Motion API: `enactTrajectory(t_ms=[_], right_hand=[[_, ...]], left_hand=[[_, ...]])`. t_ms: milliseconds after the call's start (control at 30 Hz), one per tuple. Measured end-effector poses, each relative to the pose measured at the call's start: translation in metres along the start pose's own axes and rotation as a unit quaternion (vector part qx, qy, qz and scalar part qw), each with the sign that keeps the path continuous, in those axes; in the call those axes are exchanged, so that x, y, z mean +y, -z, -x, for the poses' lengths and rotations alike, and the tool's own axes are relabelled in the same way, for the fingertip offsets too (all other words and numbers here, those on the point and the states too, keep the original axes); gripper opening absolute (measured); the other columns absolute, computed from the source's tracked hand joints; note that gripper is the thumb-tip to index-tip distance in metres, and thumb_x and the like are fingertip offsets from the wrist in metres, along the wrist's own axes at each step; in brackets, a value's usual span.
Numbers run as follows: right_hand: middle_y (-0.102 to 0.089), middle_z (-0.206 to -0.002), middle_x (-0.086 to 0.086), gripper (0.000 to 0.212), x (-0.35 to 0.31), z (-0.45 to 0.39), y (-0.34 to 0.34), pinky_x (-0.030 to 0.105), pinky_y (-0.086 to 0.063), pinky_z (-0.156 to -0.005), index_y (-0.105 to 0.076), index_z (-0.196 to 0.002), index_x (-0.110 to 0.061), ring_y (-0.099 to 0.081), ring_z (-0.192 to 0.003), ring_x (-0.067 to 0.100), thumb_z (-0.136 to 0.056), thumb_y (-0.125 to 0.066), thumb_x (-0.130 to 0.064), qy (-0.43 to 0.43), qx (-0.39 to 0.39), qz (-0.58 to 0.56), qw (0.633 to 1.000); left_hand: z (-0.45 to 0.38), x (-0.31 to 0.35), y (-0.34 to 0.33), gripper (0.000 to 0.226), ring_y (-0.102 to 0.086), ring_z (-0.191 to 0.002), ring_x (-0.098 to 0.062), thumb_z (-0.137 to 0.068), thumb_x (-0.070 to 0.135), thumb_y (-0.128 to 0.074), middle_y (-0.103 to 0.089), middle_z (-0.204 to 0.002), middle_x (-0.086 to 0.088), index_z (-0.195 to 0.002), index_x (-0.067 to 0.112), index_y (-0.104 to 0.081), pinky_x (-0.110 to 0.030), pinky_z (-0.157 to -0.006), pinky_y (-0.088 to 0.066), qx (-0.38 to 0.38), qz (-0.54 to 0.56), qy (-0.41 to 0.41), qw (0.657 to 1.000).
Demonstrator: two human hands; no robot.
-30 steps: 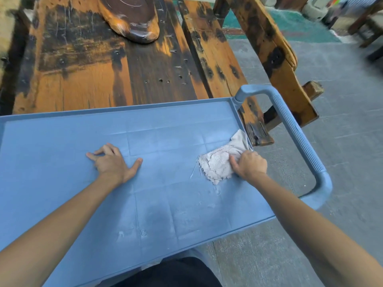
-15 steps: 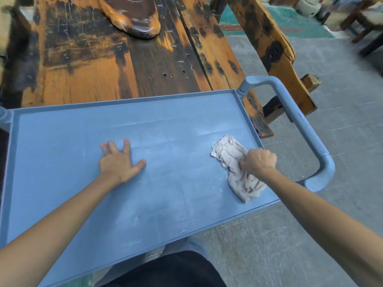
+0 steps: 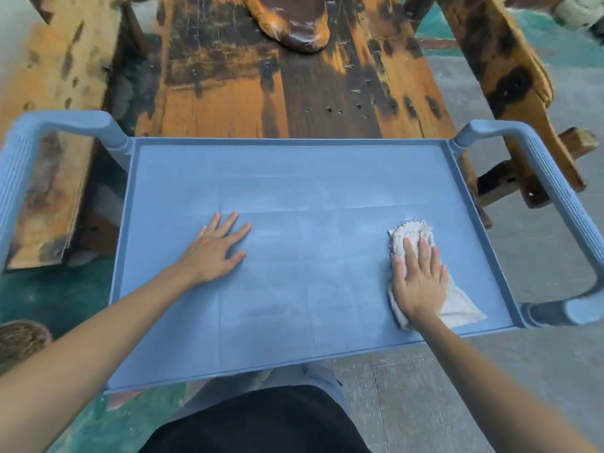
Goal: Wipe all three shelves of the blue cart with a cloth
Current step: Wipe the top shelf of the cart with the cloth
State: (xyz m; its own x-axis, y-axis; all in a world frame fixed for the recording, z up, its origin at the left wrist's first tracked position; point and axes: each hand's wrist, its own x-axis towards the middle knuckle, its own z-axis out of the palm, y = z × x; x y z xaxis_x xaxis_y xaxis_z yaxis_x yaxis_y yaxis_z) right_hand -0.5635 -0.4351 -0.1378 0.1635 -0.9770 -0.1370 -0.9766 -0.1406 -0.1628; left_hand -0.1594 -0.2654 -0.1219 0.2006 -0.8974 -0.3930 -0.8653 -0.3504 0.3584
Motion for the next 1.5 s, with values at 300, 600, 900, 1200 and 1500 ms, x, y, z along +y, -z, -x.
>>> enactTrajectory(t_ms=[300,600,900,1200,1500], right_hand=[[-0.003,-0.173,-0.003,0.066,-0.109,0.050,-0.027,0.048,-0.002,-0.127,-0.013,-0.162,-0.039,0.002,-0.159,0.022,-0.101,-0.022,-0.064,0.038,-0.008,-0.007,0.999],[-0.002,-0.173,-0.001,0.081,-0.223,0.080,-0.054,0.046,-0.006,-0.128,-0.012,-0.163,-0.032,0.000,-0.159,0.022,-0.095,-0.026,-0.072,0.235,-0.029,0.001,0.972],[-0.042,-0.159,0.002,0.074,-0.343,0.144,-0.057,0.052,-0.011,-0.126,-0.050,-0.139,-0.018,-0.024,-0.155,0.021,-0.092,-0.033,-0.073,0.521,-0.152,-0.027,0.839],[-0.067,-0.078,0.002,0.035,-0.296,0.163,-0.018,0.043,-0.050,-0.087,-0.061,-0.082,-0.017,-0.063,-0.077,0.027,-0.104,-0.047,-0.039,0.605,-0.271,-0.055,0.747],[-0.043,-0.150,0.026,0.063,-0.296,0.195,-0.041,0.050,-0.031,-0.116,-0.046,-0.145,-0.003,-0.037,-0.141,0.039,-0.095,-0.044,-0.041,0.376,-0.079,-0.046,0.922]], left_hand=[[0.037,-0.070,0.029,0.055,0.010,-0.154,-0.032,-0.097,0.037,-0.052,-0.014,-0.167,-0.007,-0.150,0.024,-0.041,-0.049,-0.123,-0.003,0.165,-0.022,0.080,0.983],[0.062,-0.118,0.027,0.095,0.031,-0.147,-0.012,-0.091,0.072,-0.031,0.025,-0.163,0.010,-0.156,0.022,0.017,-0.042,-0.123,0.013,0.074,0.280,0.230,0.929],[0.066,-0.115,0.033,0.107,0.036,-0.143,-0.008,-0.073,0.089,-0.017,0.027,-0.162,0.014,-0.154,0.031,0.021,-0.047,-0.121,0.014,0.051,0.326,0.226,0.917],[0.064,-0.110,0.021,0.089,0.029,-0.149,-0.020,-0.093,0.072,-0.019,0.018,-0.166,0.003,-0.157,0.022,0.017,-0.047,-0.124,0.007,0.078,0.190,0.249,0.947],[0.049,-0.029,0.003,0.045,-0.040,-0.139,-0.024,-0.101,0.037,-0.033,-0.052,-0.139,-0.004,-0.120,0.011,-0.064,-0.043,-0.115,-0.033,0.226,0.194,0.011,0.955]])
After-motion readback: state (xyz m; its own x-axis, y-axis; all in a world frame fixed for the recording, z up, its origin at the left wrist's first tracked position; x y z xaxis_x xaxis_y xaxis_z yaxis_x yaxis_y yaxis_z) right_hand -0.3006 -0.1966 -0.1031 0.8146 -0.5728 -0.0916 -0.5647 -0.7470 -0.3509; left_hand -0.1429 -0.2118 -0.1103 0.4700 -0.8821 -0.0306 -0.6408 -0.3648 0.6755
